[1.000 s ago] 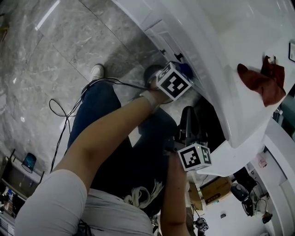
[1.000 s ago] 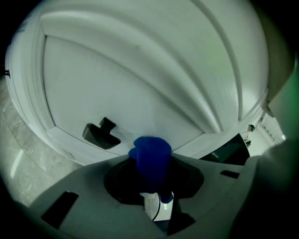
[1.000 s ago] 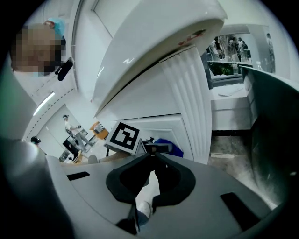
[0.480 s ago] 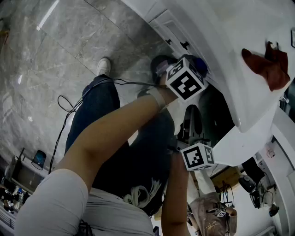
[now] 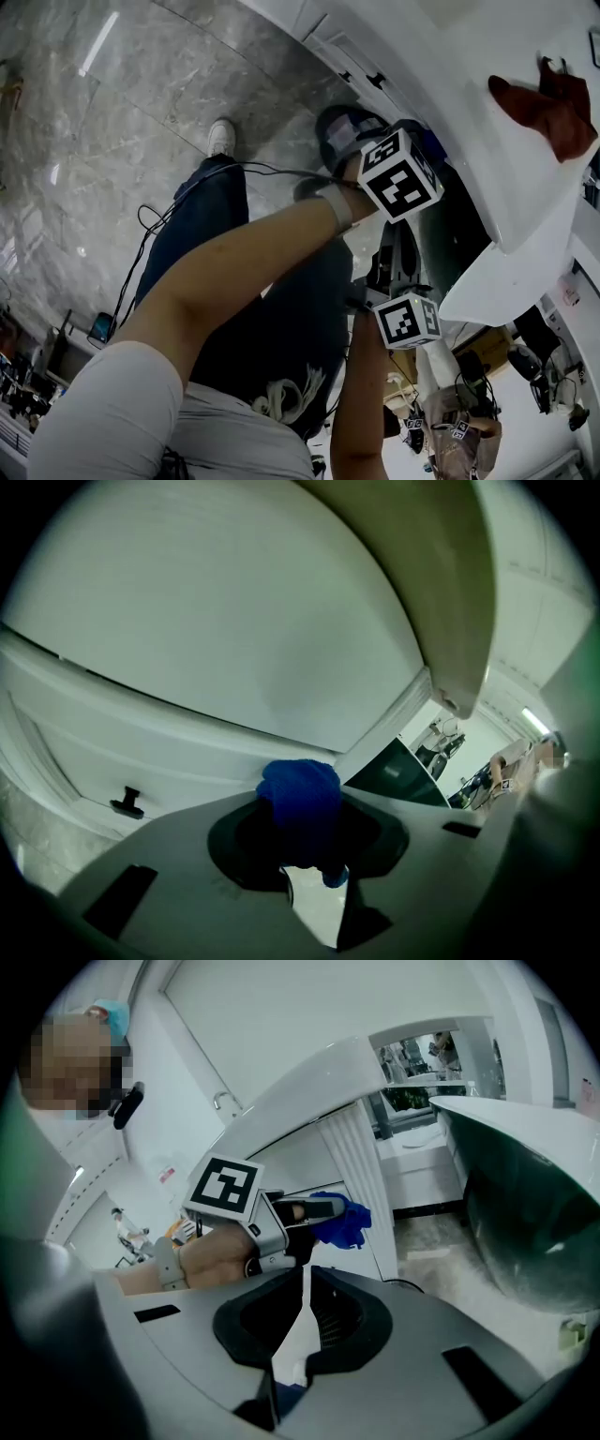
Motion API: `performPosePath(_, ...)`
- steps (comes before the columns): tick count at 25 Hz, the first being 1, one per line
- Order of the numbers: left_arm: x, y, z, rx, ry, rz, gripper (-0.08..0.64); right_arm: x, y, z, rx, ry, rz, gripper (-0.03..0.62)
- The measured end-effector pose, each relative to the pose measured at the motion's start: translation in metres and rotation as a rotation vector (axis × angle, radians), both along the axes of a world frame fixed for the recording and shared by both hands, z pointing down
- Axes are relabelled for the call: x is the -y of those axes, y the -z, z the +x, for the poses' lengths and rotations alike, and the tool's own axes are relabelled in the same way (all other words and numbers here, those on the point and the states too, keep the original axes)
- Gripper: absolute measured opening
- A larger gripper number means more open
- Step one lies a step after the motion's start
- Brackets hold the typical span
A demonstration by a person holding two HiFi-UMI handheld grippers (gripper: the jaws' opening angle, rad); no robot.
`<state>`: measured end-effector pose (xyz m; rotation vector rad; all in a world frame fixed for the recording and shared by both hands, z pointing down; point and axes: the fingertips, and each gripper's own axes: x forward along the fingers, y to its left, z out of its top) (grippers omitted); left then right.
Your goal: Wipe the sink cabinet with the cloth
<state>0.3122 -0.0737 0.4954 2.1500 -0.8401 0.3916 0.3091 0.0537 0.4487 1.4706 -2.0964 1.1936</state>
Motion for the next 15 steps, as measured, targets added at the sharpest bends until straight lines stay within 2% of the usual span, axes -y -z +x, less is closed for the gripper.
performPosePath(5,-0.002,-0.001,0.011,-0.025,0.005,-0.028,0.11,-0.005,0.007,0.012,0.006,-0.053,0.022,0.037)
performPosePath(10,0.0,0.001,0.01,-0.083,0.057,-0.108,0.112,-0.008,0.006,0.025,0.006,-0.077,0.026,0.037)
performPosePath(15,0.0,0.017,0.011,-0.128,0.088,-0.119,0.112,-0.003,0.021,0.032,0.022,-0.103,0.056,0.037)
